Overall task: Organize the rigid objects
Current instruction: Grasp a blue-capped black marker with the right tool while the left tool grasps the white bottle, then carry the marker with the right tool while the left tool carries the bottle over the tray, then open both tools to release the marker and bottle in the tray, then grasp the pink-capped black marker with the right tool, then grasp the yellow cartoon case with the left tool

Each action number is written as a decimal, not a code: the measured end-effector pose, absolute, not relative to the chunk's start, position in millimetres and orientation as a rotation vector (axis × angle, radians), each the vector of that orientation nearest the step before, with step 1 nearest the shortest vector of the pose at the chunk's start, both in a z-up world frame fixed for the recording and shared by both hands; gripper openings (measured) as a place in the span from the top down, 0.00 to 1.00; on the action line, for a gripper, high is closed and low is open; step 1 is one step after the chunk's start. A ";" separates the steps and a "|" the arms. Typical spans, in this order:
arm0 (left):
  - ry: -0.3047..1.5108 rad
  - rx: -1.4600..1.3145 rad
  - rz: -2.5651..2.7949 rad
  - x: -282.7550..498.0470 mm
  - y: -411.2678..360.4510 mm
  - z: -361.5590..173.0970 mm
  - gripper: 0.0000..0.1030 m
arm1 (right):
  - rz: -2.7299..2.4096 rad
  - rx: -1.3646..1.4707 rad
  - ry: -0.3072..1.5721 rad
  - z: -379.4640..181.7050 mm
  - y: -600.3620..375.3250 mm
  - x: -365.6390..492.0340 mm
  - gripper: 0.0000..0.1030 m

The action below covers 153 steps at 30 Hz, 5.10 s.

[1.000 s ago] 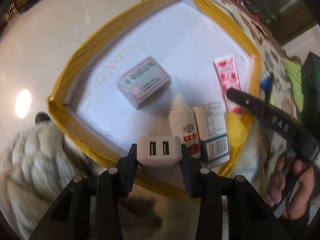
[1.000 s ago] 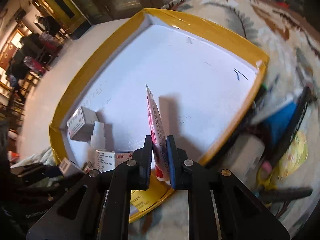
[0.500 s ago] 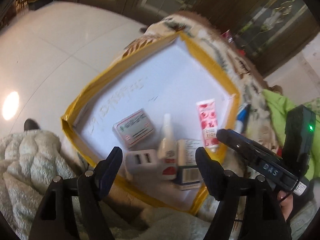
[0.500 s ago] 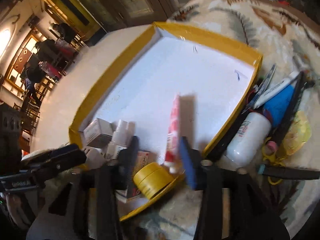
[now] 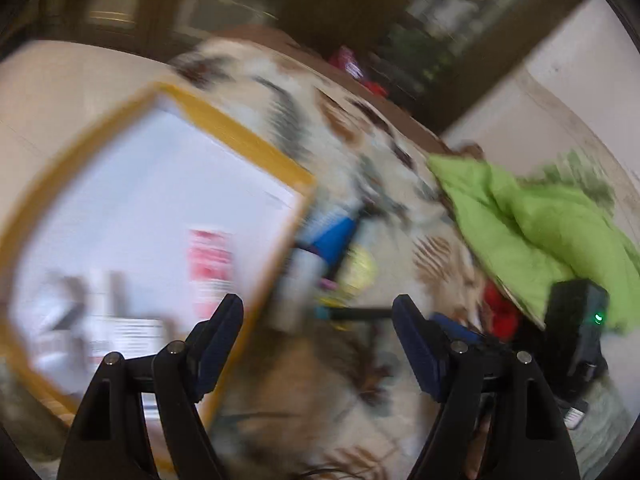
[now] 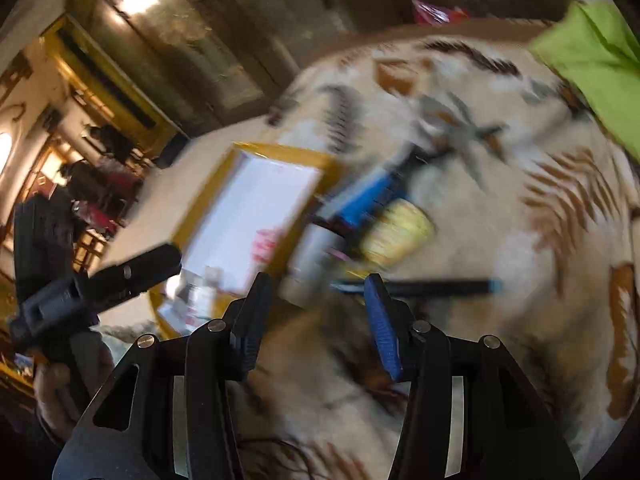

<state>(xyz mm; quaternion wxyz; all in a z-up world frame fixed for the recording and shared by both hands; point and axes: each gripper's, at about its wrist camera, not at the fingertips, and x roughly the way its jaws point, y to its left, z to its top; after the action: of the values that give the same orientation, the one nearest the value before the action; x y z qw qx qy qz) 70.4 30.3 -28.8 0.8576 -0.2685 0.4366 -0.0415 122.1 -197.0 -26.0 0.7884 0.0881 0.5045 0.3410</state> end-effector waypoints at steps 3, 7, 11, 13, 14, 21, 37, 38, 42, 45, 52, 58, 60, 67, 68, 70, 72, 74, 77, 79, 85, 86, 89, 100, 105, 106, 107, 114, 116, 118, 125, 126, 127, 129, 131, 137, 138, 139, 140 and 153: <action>0.951 -0.494 -0.157 66.7 1.1 -50.3 0.25 | 0.735 0.107 1.115 -42.3 -202.1 135.0 0.53; 1.034 -0.508 -0.141 56.9 3.4 -81.1 0.27 | 0.785 -0.056 1.148 -68.2 -190.4 161.1 0.54; 1.019 -0.608 -0.136 54.0 21.1 -86.2 0.27 | 0.811 -0.149 1.154 -82.7 -175.0 184.2 0.54; 1.028 -0.624 -0.140 54.7 23.1 -90.5 0.28 | 0.833 -0.194 1.198 -94.8 -168.7 190.0 0.54; 1.033 -0.619 -0.134 56.4 23.1 -91.6 0.28 | 0.839 -0.244 1.218 -104.1 -165.8 189.8 0.53; 1.018 -0.591 -0.089 66.0 23.7 -91.2 0.35 | 0.898 -0.259 1.280 -112.8 -186.4 159.5 0.52; 1.100 -0.335 -0.041 109.2 -3.2 -99.8 0.65 | 0.753 -0.162 1.247 -112.7 -209.8 104.7 0.78; 1.100 -0.320 -0.033 113.4 -6.2 -99.8 0.65 | 0.754 -0.153 1.243 -113.0 -211.4 104.7 0.78; 1.112 -0.219 -0.027 117.0 -19.6 -101.0 0.66 | 0.729 -0.088 1.256 -112.8 -214.8 106.0 0.78; 1.113 -0.302 -0.066 102.6 -11.0 -96.9 0.66 | 0.707 0.022 1.282 -114.5 -222.7 110.6 0.84; 0.980 -0.635 -0.143 42.1 42.1 -73.6 0.67 | 0.738 0.205 1.288 -103.9 -238.1 97.3 0.86; 0.906 -0.731 -0.161 22.6 73.7 -49.0 0.67 | 0.795 0.224 1.191 -61.2 -214.1 84.1 0.86; 0.895 -0.736 -0.118 20.9 93.3 -39.7 0.67 | 0.814 0.222 1.153 -45.2 -200.8 84.7 0.86; 0.942 -0.784 -0.019 26.3 155.8 -39.6 0.67 | 0.882 0.171 1.092 -9.9 -132.8 100.7 0.86; 0.954 -0.785 -0.005 28.2 162.0 -42.7 0.67 | 0.892 0.160 1.093 -9.3 -118.5 105.0 0.86; 0.972 -0.807 0.028 35.4 177.5 -52.2 0.67 | 0.908 0.137 1.095 -11.7 -91.8 112.0 0.86; 1.002 -0.832 0.031 41.3 188.5 -62.6 0.67 | 0.920 0.108 1.117 -17.8 -65.0 119.4 0.86; 1.046 -0.806 0.035 51.1 190.5 -71.4 0.67 | 0.923 0.079 1.137 -22.8 -44.4 119.8 0.86; 1.063 -0.807 0.037 59.4 197.1 -81.6 0.67 | 0.904 0.024 1.162 -36.1 -20.1 122.2 0.86; 1.058 -0.785 0.056 56.7 201.6 -83.0 0.67 | 0.895 0.018 1.195 -47.2 -7.8 124.3 0.86; 1.094 -0.823 0.063 58.4 211.7 -96.3 0.66 | 0.880 -0.058 1.230 -71.5 20.5 120.2 0.86; 1.097 -0.833 0.062 60.8 213.6 -99.1 0.66 | 0.877 -0.078 1.227 -74.4 25.2 118.9 0.86; 1.109 -0.825 0.076 65.0 215.1 -105.7 0.66 | 0.843 -0.152 1.203 -81.3 34.5 118.1 0.86; 0.921 -0.858 0.050 49.8 215.9 -83.9 0.32 | 0.920 -0.113 1.146 -72.4 14.3 102.5 0.51; 0.687 -0.696 0.031 27.7 188.6 -29.0 0.22 | 0.955 0.088 1.109 -41.4 -43.1 107.6 0.51; 0.668 -0.682 -0.002 25.7 177.8 -21.7 0.22 | 0.941 0.124 1.091 -34.9 -62.0 109.0 0.51; 0.661 -0.681 -0.025 25.2 169.8 -18.0 0.22 | 0.917 0.148 1.082 -31.0 -77.8 110.9 0.51; 0.776 -0.745 -0.141 32.6 83.8 -31.6 0.21 | 0.688 0.347 1.168 -55.7 -177.7 141.8 0.51; 0.836 -0.727 -0.167 36.1 66.2 -51.3 0.22 | 0.638 0.381 1.191 -64.7 -190.7 154.9 0.51; 0.896 -0.670 -0.159 40.6 59.4 -59.3 0.23 | 0.599 0.368 1.197 -68.2 -193.1 164.7 0.51; 0.867 -0.667 -0.153 38.3 63.9 -57.0 0.23 | 0.522 0.326 1.226 -77.2 -165.9 209.3 0.51; 0.872 -0.660 -0.154 37.3 62.6 -58.6 0.23 | 0.512 0.299 1.230 -77.6 -159.8 216.0 0.52; 0.875 -0.647 -0.155 37.8 60.5 -58.6 0.23 | 0.496 0.273 1.228 -78.0 -153.4 221.4 0.52; 0.874 -0.627 -0.161 39.5 56.7 -57.8 0.23 | 0.476 0.237 1.232 -80.2 -145.0 228.8 0.52; 0.875 -0.604 -0.164 39.9 52.8 -57.6 0.23 | 0.459 0.189 1.229 -85.1 -136.7 233.4 0.63; 0.873 -0.567 -0.174 38.4 46.9 -55.8 0.23 | 0.482 0.224 1.241 -86.7 -152.4 225.5 0.85; 0.875 -0.563 -0.177 38.6 45.7 -55.8 0.23 | 0.498 0.235 1.245 -86.4 -158.9 221.1 0.85; 0.876 -0.558 -0.182 39.4 43.9 -55.4 0.23 | 0.526 0.248 1.251 -85.1 -169.5 214.2 0.85; 0.882 -0.550 -0.187 41.6 41.2 -55.0 0.23 | 0.546 0.255 1.254 -83.6 -178.8 206.9 0.85; 1.028 -0.242 -0.276 136.6 -37.4 -74.2 0.21 | 0.495 0.128 1.264 -100.7 -276.9 138.9 0.85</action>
<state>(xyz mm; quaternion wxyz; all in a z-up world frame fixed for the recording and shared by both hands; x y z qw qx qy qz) 136.6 -37.4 -74.2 0.8547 -0.1153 0.4889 -0.1312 138.9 -276.9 -100.7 0.7764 0.0590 0.5842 0.2289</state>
